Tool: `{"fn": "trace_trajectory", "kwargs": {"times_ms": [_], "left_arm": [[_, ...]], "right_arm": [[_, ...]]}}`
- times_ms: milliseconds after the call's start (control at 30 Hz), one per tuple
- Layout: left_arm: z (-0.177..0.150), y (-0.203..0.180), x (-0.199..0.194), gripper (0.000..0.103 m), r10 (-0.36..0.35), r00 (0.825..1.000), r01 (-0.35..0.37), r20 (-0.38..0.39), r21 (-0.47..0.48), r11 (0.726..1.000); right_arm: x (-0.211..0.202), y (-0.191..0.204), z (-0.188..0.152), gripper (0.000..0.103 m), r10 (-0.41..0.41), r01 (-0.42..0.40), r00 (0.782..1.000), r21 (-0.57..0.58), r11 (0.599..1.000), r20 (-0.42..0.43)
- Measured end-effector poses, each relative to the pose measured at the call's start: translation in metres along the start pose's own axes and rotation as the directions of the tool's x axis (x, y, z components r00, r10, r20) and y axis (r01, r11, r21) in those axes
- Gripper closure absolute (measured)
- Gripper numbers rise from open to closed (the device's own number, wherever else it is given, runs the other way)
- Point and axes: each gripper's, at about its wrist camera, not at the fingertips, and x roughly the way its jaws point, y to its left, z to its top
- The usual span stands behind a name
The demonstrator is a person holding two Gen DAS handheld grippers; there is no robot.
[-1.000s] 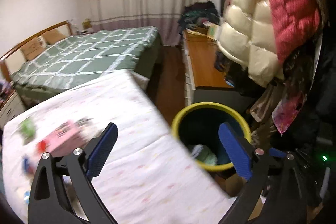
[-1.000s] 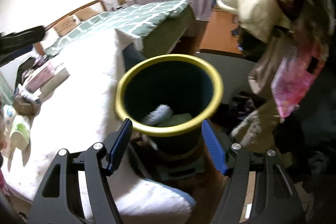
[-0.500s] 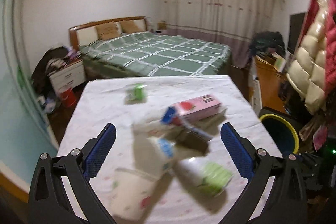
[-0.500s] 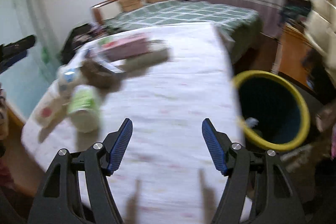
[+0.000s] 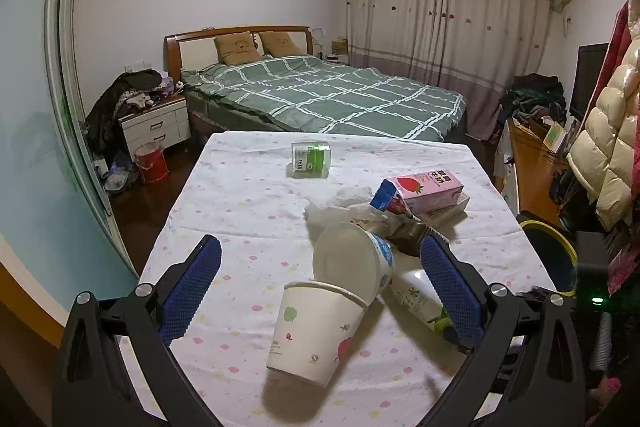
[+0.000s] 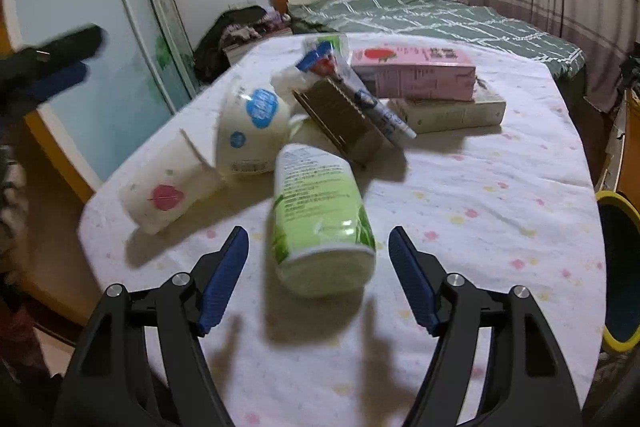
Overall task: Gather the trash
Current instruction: 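Grasp the green-labelled bottle with the right gripper and lift it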
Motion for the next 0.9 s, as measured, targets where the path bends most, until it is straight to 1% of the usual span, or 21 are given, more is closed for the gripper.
{"fn": "trace_trajectory", "kwargs": {"times_ms": [167,200,233,267,333,467,567,800,900], "left_arm": [[0.002,-0.005,0.002,0.005,-0.003,1.000,0.003,-0.008,-0.003,1.000],[0.001,-0.006,0.003,0.005,-0.004,1.000,0.004,-0.010,-0.004,1.000],[0.001,-0.006,0.003,0.005,-0.006,1.000,0.005,-0.013,-0.004,1.000],[0.001,-0.007,0.004,0.005,-0.007,1.000,0.007,-0.016,-0.004,1.000],[0.001,-0.009,0.006,0.005,-0.008,1.000,0.008,-0.020,-0.002,1.000],[0.000,-0.011,0.012,0.005,-0.010,0.999,0.010,-0.030,-0.005,1.000],[0.000,-0.011,0.014,0.005,-0.015,0.999,0.015,-0.035,-0.010,1.000],[0.000,-0.016,0.014,0.005,-0.024,0.999,0.024,-0.031,-0.002,1.000],[0.000,-0.017,0.012,0.005,-0.025,0.999,0.024,-0.029,-0.002,1.000]], "right_arm": [[0.025,-0.003,0.005,0.034,0.014,-0.013,0.999,0.017,1.000,-0.042],[0.027,-0.004,0.005,0.036,0.014,-0.013,0.999,0.020,1.000,-0.047],[0.030,-0.005,0.005,0.046,0.015,-0.014,0.999,0.025,1.000,-0.051],[0.031,-0.006,0.006,0.049,0.022,-0.020,0.998,0.030,0.999,-0.056],[0.029,-0.006,0.007,0.049,0.028,-0.027,0.998,0.028,0.999,-0.058],[0.012,-0.006,0.005,0.050,0.032,-0.031,0.999,0.014,0.999,-0.034],[-0.006,-0.003,0.005,0.051,0.037,-0.037,0.999,-0.002,0.999,-0.001],[-0.048,-0.008,0.007,0.053,0.060,-0.060,0.995,0.008,0.998,0.074],[-0.062,-0.012,0.008,0.053,0.056,-0.057,0.994,0.009,0.998,0.096]]}}
